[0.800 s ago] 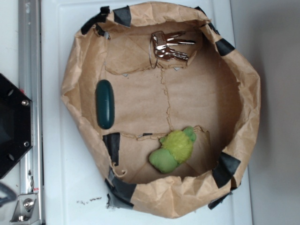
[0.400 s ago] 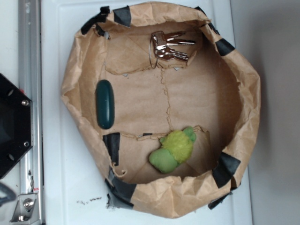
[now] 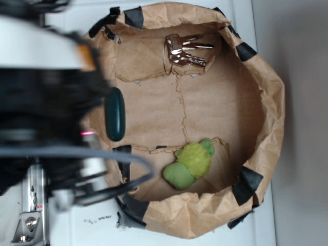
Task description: Grab the silver keys.
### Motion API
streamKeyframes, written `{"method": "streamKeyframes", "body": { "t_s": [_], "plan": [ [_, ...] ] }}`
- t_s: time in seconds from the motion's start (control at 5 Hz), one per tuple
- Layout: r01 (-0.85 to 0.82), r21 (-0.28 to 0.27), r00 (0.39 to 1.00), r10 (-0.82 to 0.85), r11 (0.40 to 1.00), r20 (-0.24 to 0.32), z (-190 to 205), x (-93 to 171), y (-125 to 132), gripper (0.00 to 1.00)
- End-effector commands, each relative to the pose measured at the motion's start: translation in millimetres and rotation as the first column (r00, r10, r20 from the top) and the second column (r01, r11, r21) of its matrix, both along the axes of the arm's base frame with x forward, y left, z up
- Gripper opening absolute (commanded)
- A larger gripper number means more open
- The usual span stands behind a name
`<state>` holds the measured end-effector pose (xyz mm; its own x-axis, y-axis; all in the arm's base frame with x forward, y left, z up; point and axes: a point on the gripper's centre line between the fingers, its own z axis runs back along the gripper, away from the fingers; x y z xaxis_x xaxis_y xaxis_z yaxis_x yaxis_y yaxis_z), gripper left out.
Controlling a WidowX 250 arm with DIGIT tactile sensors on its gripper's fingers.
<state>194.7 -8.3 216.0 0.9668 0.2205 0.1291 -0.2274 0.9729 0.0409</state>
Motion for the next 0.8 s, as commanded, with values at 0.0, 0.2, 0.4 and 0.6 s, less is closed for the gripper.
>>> {"method": "streamKeyframes", "body": {
  "t_s": [0.0, 0.2, 0.4, 0.6],
  "plan": [
    [-0.245, -0.086, 0.958, 0.254, 0.966, 0.133, -6, 46, 24, 1.0],
    [-0.391, -0.101, 0.885, 0.404, 0.915, 0.231, -21, 50, 34, 1.0],
    [-0.468, -0.12, 0.843, 0.483, 0.875, 0.237, -33, 52, 41, 1.0],
    [-0.553, -0.118, 0.792, 0.564, 0.825, 0.234, -47, 48, 36, 1.0]
  ]
}}
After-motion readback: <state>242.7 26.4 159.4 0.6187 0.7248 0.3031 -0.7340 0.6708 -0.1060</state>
